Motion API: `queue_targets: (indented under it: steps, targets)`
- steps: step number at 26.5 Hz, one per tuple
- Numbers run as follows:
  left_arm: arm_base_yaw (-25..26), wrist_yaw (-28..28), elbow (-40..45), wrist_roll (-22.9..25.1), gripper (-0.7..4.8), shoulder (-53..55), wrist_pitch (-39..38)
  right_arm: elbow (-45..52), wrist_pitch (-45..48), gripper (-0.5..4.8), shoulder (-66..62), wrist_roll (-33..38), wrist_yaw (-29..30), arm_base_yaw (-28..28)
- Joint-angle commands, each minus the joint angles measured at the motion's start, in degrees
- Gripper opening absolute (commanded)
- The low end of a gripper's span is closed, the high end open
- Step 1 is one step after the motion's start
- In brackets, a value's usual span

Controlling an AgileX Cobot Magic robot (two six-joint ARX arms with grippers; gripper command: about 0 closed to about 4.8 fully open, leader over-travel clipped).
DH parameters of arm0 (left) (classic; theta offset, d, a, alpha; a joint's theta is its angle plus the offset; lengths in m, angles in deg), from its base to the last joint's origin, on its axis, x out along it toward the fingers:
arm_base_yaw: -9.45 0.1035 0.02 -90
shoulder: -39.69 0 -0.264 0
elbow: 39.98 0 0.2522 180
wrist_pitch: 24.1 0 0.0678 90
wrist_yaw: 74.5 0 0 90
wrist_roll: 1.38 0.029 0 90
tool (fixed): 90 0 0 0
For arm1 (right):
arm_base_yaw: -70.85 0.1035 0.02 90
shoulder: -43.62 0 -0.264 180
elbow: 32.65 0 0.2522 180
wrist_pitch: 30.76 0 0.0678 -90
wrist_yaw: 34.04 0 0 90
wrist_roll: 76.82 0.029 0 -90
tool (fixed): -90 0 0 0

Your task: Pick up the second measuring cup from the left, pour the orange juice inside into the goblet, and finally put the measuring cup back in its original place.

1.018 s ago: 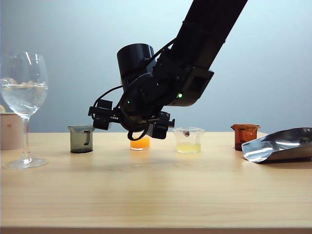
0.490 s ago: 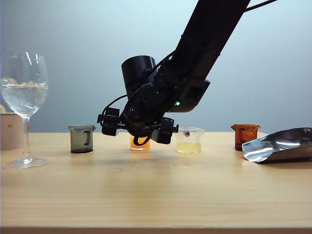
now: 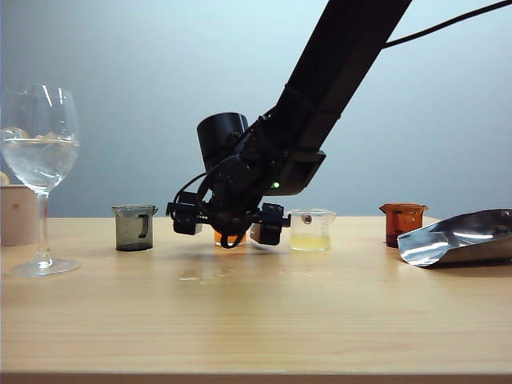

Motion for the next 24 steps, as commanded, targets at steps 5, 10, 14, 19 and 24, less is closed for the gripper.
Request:
queue_targets:
  steps: [5,10,14,19,24]
  targets:
    - [-0.02,0.13,-0.11,-0.20,-0.04,0.02,0.90,-0.24,0.26,2.88,0.07,1.31,0.31,-0.61]
    - [-0.02,0.13,-0.11,-0.20,-0.04,0.02,0.90,-0.24,0.37,2.30,0.07,1.29,0.72,-0.61]
    - [-0.02,0.13,-0.11,-0.20,-0.04,0.02,0.90,-0.24,0.63,1.71,0.13,0.09,2.03,-0.52]
    - [-0.02,0.13,-0.11,-0.20,-0.04,0.02,0.90,-0.24,2.14,1.70,2.29,-8.13,5.42,0.00]
    - [-0.02,0.13,-0.11,-0.20,-0.04,0.02,0.87,-0.26,2.51,1.70,5.31,-10.23,11.87,0.17]
